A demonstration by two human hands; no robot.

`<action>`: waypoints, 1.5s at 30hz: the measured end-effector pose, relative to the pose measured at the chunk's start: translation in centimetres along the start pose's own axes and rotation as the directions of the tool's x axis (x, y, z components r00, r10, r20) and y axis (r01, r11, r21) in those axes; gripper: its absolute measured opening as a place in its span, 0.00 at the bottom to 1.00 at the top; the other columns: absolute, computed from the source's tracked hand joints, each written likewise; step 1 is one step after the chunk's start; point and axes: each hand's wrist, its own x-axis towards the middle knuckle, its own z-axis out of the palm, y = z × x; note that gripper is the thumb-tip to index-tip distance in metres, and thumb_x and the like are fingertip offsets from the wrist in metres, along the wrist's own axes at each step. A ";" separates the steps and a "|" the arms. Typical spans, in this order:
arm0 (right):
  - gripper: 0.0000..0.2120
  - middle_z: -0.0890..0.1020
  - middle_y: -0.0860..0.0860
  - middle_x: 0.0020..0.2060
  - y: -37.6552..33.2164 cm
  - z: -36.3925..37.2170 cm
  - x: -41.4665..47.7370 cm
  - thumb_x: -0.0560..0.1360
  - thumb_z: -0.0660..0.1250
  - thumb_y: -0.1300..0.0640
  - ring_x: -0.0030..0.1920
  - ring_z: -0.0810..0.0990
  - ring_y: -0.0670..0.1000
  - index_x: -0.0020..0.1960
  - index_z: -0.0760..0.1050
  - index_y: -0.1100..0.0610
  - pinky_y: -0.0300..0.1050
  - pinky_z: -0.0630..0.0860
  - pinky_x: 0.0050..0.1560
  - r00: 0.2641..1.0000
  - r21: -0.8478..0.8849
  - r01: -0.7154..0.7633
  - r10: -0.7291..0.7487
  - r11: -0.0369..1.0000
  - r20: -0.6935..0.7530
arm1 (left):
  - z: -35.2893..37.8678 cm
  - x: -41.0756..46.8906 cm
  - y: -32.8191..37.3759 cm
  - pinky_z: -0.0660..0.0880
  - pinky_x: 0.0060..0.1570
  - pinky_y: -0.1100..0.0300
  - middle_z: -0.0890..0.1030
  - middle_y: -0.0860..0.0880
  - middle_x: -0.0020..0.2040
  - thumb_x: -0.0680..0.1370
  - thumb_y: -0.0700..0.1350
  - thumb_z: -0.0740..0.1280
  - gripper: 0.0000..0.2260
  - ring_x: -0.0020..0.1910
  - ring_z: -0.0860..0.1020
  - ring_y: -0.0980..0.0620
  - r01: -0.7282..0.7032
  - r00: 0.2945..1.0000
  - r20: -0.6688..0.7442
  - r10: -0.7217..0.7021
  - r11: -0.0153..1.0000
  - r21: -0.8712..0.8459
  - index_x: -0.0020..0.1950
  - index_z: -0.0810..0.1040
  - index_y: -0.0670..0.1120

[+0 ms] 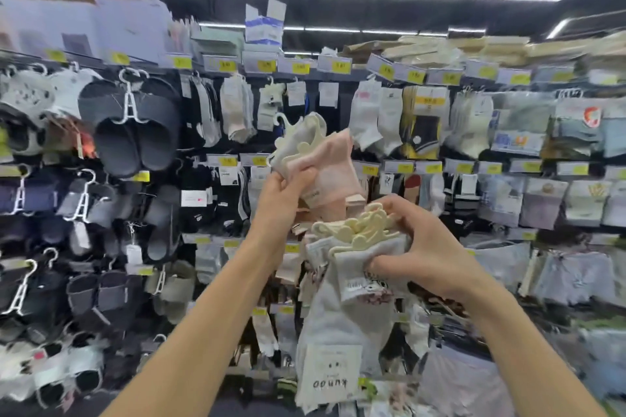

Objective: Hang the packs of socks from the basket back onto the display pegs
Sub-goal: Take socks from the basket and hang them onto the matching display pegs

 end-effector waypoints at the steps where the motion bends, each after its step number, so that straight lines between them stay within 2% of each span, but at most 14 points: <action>1: 0.22 0.83 0.44 0.44 -0.3 -0.1 0.2 0.63 0.75 0.59 0.43 0.82 0.43 0.54 0.75 0.44 0.35 0.76 0.42 1.000 0.020 0.007 -0.007 1.000 0.018 | -0.5 0.3 0.3 0.78 0.35 0.60 0.85 0.52 0.47 0.80 0.48 0.68 0.11 0.43 0.84 0.55 -0.012 1.000 -0.011 0.012 1.000 0.004 0.62 0.78 0.50; 4: 0.23 0.84 0.46 0.44 -1.4 -0.5 0.8 0.63 0.77 0.63 0.43 0.83 0.45 0.54 0.76 0.47 0.36 0.77 0.43 0.998 0.064 0.023 -0.026 0.998 0.050 | -1.5 0.5 1.1 0.77 0.32 0.65 0.85 0.59 0.39 0.80 0.47 0.67 0.05 0.37 0.84 0.60 -0.055 0.998 0.006 0.055 0.997 0.044 0.54 0.79 0.55; 8: 0.23 0.85 0.47 0.45 -3.1 -1.2 2.2 0.63 0.77 0.65 0.46 0.83 0.45 0.53 0.78 0.48 0.35 0.77 0.45 0.997 0.113 0.057 -0.062 0.992 0.049 | -2.3 0.3 2.4 0.78 0.41 0.66 0.86 0.58 0.45 0.79 0.43 0.68 0.13 0.44 0.83 0.60 -0.178 0.984 0.061 0.170 0.969 0.170 0.45 0.84 0.63; 11: 0.23 0.84 0.46 0.44 -4.4 -1.3 3.9 0.62 0.78 0.63 0.45 0.83 0.46 0.54 0.78 0.47 0.35 0.77 0.43 0.995 0.153 0.077 -0.085 0.985 0.043 | -3.0 0.5 3.1 0.79 0.60 0.50 0.81 0.47 0.61 0.76 0.49 0.71 0.08 0.60 0.81 0.49 -0.211 0.972 0.157 0.173 0.938 0.275 0.55 0.84 0.56; 14: 0.26 0.85 0.48 0.48 -5.2 -0.9 5.5 0.61 0.77 0.56 0.47 0.83 0.46 0.58 0.78 0.49 0.35 0.78 0.45 0.996 0.172 0.080 -0.083 0.982 0.012 | -3.8 0.2 3.7 0.80 0.51 0.64 0.85 0.59 0.55 0.74 0.57 0.71 0.09 0.53 0.83 0.62 -0.231 0.953 0.258 0.160 0.933 0.276 0.53 0.82 0.64; 15: 0.27 0.85 0.47 0.49 -5.3 -0.7 6.0 0.60 0.77 0.54 0.48 0.83 0.45 0.59 0.78 0.50 0.33 0.77 0.46 0.996 0.178 0.083 -0.085 0.981 0.001 | -4.1 0.1 3.8 0.79 0.54 0.61 0.85 0.60 0.55 0.73 0.60 0.70 0.10 0.54 0.82 0.63 -0.215 0.952 0.273 0.141 0.939 0.266 0.55 0.81 0.65; 18: 0.26 0.85 0.44 0.49 -5.1 0.2 7.1 0.60 0.75 0.52 0.48 0.83 0.42 0.58 0.78 0.52 0.30 0.75 0.45 0.997 0.231 0.080 -0.073 0.970 -0.037 | -5.0 0.4 3.9 0.71 0.67 0.42 0.82 0.54 0.64 0.79 0.64 0.62 0.19 0.63 0.80 0.52 -0.163 0.919 0.383 0.088 0.972 0.168 0.66 0.78 0.60; 20: 0.25 0.84 0.41 0.47 -4.8 0.8 7.8 0.60 0.75 0.51 0.45 0.82 0.39 0.56 0.77 0.52 0.27 0.75 0.42 0.997 0.242 0.076 -0.066 0.967 -0.049 | -5.8 0.6 3.7 0.69 0.70 0.41 0.79 0.50 0.69 0.81 0.63 0.59 0.21 0.68 0.77 0.48 -0.163 0.877 0.469 0.108 0.984 0.079 0.72 0.73 0.58; 22: 0.23 0.84 0.38 0.45 -4.5 1.6 8.7 0.61 0.75 0.54 0.43 0.81 0.36 0.55 0.77 0.51 0.25 0.74 0.41 0.996 0.236 0.082 -0.069 0.968 -0.061 | -6.4 0.9 3.4 0.73 0.68 0.45 0.77 0.47 0.71 0.77 0.64 0.66 0.28 0.70 0.75 0.45 -0.173 0.846 0.516 0.137 0.985 0.023 0.75 0.69 0.57; 26: 0.22 0.84 0.40 0.48 -3.4 3.4 11.1 0.66 0.74 0.61 0.46 0.83 0.39 0.58 0.76 0.49 0.30 0.76 0.43 0.989 0.232 0.119 -0.096 0.965 -0.108 | -7.2 2.2 2.7 0.81 0.51 0.59 0.84 0.47 0.61 0.69 0.53 0.79 0.26 0.58 0.83 0.48 -0.147 0.906 0.399 0.139 0.989 -0.011 0.65 0.77 0.58; 30: 0.23 0.82 0.38 0.52 -1.3 5.1 14.1 0.68 0.78 0.56 0.53 0.81 0.40 0.59 0.76 0.42 0.35 0.77 0.49 0.976 0.210 0.142 -0.102 0.967 -0.191 | -8.5 4.8 0.2 0.77 0.60 0.40 0.81 0.42 0.65 0.66 0.53 0.81 0.36 0.62 0.80 0.39 -0.128 0.960 0.234 0.155 0.984 -0.125 0.71 0.72 0.53; 33: 0.21 0.82 0.40 0.54 0.5 5.6 17.3 0.68 0.78 0.50 0.55 0.80 0.42 0.58 0.77 0.42 0.44 0.78 0.55 0.965 0.146 0.133 -0.095 0.980 -0.245 | -8.8 7.5 -1.2 0.80 0.57 0.48 0.80 0.42 0.66 0.70 0.51 0.78 0.32 0.64 0.80 0.40 -0.218 0.945 0.207 0.253 0.960 -0.175 0.73 0.72 0.54; 39: 0.17 0.76 0.39 0.50 3.8 4.4 24.3 0.65 0.78 0.42 0.50 0.76 0.35 0.50 0.75 0.40 0.25 0.71 0.45 0.942 -0.037 0.143 -0.147 0.989 -0.302 | -8.7 14.9 -2.5 0.81 0.52 0.55 0.81 0.43 0.65 0.72 0.50 0.77 0.30 0.62 0.81 0.42 -0.302 0.938 0.117 0.327 0.935 -0.188 0.72 0.72 0.52; 45: 0.14 0.75 0.41 0.48 7.6 3.3 30.8 0.66 0.79 0.47 0.48 0.77 0.39 0.45 0.76 0.43 0.32 0.75 0.45 0.921 -0.037 0.187 -0.188 0.982 -0.342 | -8.6 22.3 -4.6 0.81 0.53 0.51 0.80 0.42 0.66 0.73 0.50 0.76 0.29 0.63 0.80 0.41 -0.291 0.945 0.083 0.316 0.930 -0.224 0.72 0.72 0.51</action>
